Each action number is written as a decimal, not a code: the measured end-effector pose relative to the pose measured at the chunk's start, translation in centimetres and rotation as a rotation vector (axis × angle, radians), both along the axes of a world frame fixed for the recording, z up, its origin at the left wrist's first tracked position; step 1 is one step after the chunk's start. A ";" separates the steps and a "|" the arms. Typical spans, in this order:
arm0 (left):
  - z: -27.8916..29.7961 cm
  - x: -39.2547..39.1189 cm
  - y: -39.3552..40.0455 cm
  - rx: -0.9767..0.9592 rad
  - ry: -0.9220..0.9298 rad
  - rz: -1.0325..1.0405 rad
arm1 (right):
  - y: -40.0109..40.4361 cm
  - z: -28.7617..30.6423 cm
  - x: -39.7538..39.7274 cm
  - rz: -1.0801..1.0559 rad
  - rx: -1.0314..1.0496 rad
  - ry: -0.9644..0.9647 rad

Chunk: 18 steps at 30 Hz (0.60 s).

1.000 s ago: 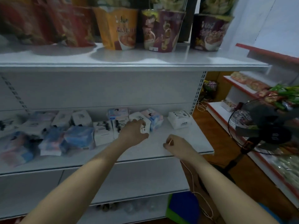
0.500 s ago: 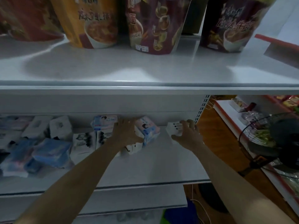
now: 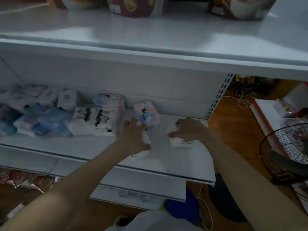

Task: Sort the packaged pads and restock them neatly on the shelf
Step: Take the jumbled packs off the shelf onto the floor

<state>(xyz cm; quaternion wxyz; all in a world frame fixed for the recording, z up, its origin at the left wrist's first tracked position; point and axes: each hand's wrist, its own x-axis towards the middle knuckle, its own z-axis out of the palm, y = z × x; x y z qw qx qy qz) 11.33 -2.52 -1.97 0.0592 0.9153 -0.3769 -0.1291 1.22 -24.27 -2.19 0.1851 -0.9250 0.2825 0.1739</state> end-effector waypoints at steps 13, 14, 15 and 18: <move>-1.0 -7.3 4.3 -0.224 0.029 0.176 | 4.7 0.4 -1.7 0.374 0.223 -0.028; -0.9 -7.6 5.3 -0.223 0.008 0.194 | 6.2 0.6 -1.6 0.383 0.311 -0.050; -0.8 -7.9 6.4 -0.221 -0.016 0.218 | 7.8 0.7 -1.6 0.405 0.377 -0.069; -0.5 -8.4 10.3 -0.245 -0.064 0.320 | 12.0 0.8 -1.5 0.460 0.439 -0.112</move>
